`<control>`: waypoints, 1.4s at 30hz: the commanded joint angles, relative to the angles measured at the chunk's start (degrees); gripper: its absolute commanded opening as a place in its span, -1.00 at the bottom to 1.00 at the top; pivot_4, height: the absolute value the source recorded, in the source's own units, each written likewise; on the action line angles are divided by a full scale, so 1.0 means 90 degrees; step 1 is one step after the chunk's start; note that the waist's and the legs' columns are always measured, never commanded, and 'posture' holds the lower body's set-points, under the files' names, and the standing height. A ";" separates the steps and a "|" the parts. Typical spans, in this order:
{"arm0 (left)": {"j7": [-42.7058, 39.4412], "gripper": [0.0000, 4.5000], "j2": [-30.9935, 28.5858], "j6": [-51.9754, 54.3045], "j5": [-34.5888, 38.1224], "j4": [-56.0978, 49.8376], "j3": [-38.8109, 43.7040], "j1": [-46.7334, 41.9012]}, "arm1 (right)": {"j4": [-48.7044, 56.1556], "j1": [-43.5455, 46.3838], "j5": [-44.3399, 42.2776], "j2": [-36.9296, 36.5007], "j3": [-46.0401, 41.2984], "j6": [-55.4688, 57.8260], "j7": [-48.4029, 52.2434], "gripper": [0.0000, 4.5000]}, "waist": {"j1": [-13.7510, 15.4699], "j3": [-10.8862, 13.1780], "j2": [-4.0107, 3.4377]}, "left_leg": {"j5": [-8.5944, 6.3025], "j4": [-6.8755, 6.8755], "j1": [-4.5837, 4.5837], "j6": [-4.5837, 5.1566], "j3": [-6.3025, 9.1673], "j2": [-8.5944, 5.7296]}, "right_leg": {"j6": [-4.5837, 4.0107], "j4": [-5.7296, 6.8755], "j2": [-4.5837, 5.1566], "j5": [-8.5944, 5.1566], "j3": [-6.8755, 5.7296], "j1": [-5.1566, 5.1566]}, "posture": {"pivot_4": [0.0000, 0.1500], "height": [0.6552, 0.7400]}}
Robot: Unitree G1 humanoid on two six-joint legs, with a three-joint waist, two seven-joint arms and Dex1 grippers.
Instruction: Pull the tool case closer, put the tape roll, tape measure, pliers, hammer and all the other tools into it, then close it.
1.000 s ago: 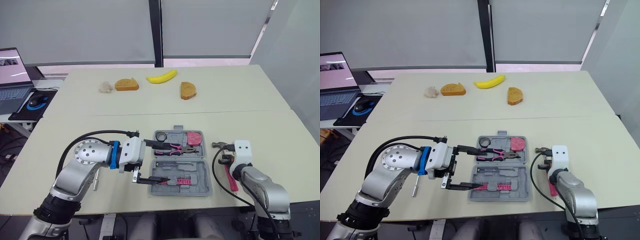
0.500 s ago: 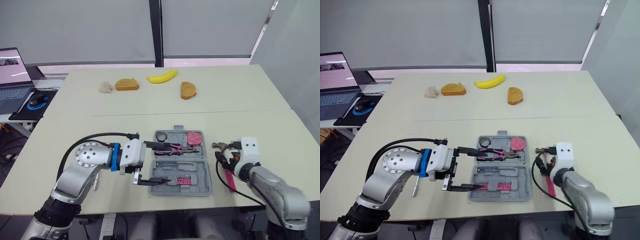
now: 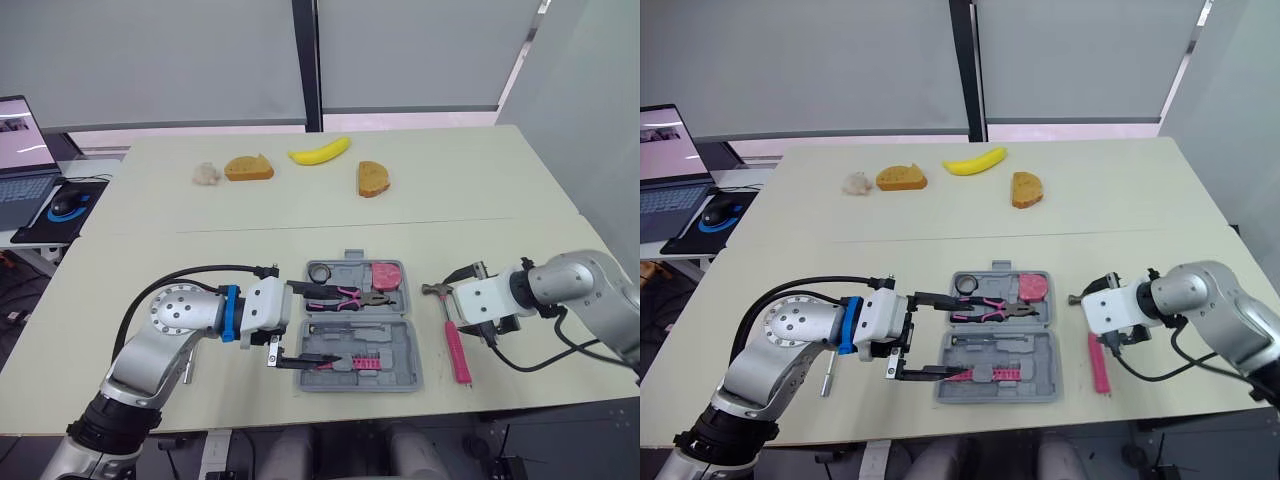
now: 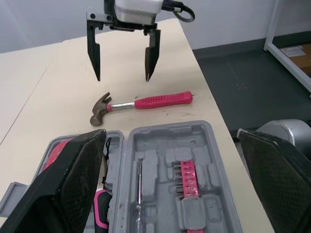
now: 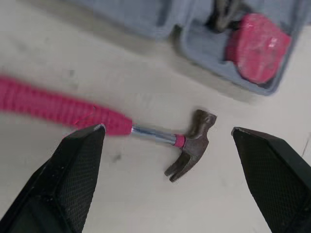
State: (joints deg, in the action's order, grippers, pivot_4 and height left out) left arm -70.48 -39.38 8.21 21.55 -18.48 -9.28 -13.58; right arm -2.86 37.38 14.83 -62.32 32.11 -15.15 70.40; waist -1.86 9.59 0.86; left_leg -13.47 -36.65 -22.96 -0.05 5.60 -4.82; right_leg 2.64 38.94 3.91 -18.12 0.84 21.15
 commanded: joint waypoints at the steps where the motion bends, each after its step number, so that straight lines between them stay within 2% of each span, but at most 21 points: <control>1: 0.0071 1.00 -0.0005 -0.0011 -0.0011 -0.0240 -0.0028 -0.0079 | -0.1232 0.0736 0.0781 0.0384 0.0497 -0.1666 0.0442 0.97 | 0.0006 0.0002 0.0002 | 0.0001 -0.0001 0.0000 -0.0001 0.0000 0.0004 | -0.0001 0.0000 -0.0004 0.0000 0.0000 0.0000 | 1.00 1.00; 4: 0.0128 1.00 0.0029 0.0014 -0.0066 -0.0286 -0.0085 -0.0115 | -0.2125 0.1284 0.1211 0.0800 0.0875 -0.2650 0.0668 0.97 | 0.0020 0.0002 0.0002 | 0.0001 -0.0001 -0.0002 -0.0003 0.0000 0.0008 | -0.0002 0.0001 -0.0009 0.0001 0.0002 0.0003 | 1.00 1.00; 9: 0.0265 1.00 0.0043 0.0036 -0.0156 -0.0413 -0.0143 -0.0028 | -0.3006 0.1641 0.1671 0.1278 0.1232 -0.3566 0.0789 0.97 | 0.0023 0.0002 0.0003 | 0.0002 -0.0003 -0.0002 -0.0004 -0.0001 0.0008 | -0.0004 0.0001 -0.0010 0.0001 0.0006 0.0003 | 1.00 1.00; 20: 0.0528 1.00 -0.0011 -0.0002 -0.0364 -0.0710 -0.0208 0.0325 | -0.4811 0.2321 0.2918 0.2384 0.1662 -0.4222 -0.0043 0.97 | 0.0007 0.0003 0.0001 | 0.0018 -0.0003 0.0001 -0.0034 0.0004 0.0048 | -0.0034 0.0007 -0.0060 0.0013 0.0014 0.0012 | 1.00 1.00; 26: 0.0629 1.00 -0.0017 0.0008 -0.0409 -0.0842 -0.0215 0.0480 | -0.5588 0.2704 0.3617 0.2672 0.1953 -0.4401 -0.0639 0.12 | 0.0008 0.0002 0.0000 | 0.0027 -0.0003 0.0006 -0.0050 0.0016 0.0056 | -0.0049 0.0011 -0.0075 0.0021 0.0014 0.0013 | 1.00 1.00; 33: 0.0668 1.00 0.0055 -0.0013 -0.0413 -0.0759 -0.0268 0.0417 | -0.5673 0.2631 0.3682 0.2671 0.1972 -0.4622 -0.0796 -0.55 | 0.0039 0.0002 0.0001 | 0.0032 -0.0005 0.0006 -0.0062 0.0020 0.0053 | -0.0050 0.0009 -0.0075 0.0022 0.0013 0.0006 | 1.00 1.00; 38: 0.0608 1.00 0.0110 -0.0093 -0.0426 -0.0560 -0.0331 0.0240 | -0.5499 0.2566 0.3647 0.2257 0.1905 -0.5015 -0.0868 -0.89 | 0.0063 0.0002 0.0000 | 0.0033 -0.0005 0.0005 -0.0063 0.0023 0.0051 | -0.0050 0.0009 -0.0076 0.0022 0.0012 0.0006 | 1.00 1.00; 42: 0.0563 1.00 0.0149 -0.0192 -0.0445 -0.0390 -0.0372 0.0130 | -0.5187 0.2416 0.3343 0.1806 0.1763 -0.5314 -0.0647 -0.90 | 0.0063 0.0003 0.0000 | 0.0032 -0.0005 0.0002 -0.0063 0.0019 0.0049 | -0.0050 0.0008 -0.0075 0.0022 0.0015 0.0006 | 1.00 1.00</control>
State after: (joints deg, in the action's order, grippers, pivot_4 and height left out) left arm -64.98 -38.43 7.93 17.56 -21.72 -12.26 -11.71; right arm -50.96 59.13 46.38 -44.55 49.00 -61.54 62.87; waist -1.29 9.61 0.86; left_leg -13.17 -36.69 -22.94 -0.61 5.76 -4.37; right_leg 2.19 39.02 3.23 -17.92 0.98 21.22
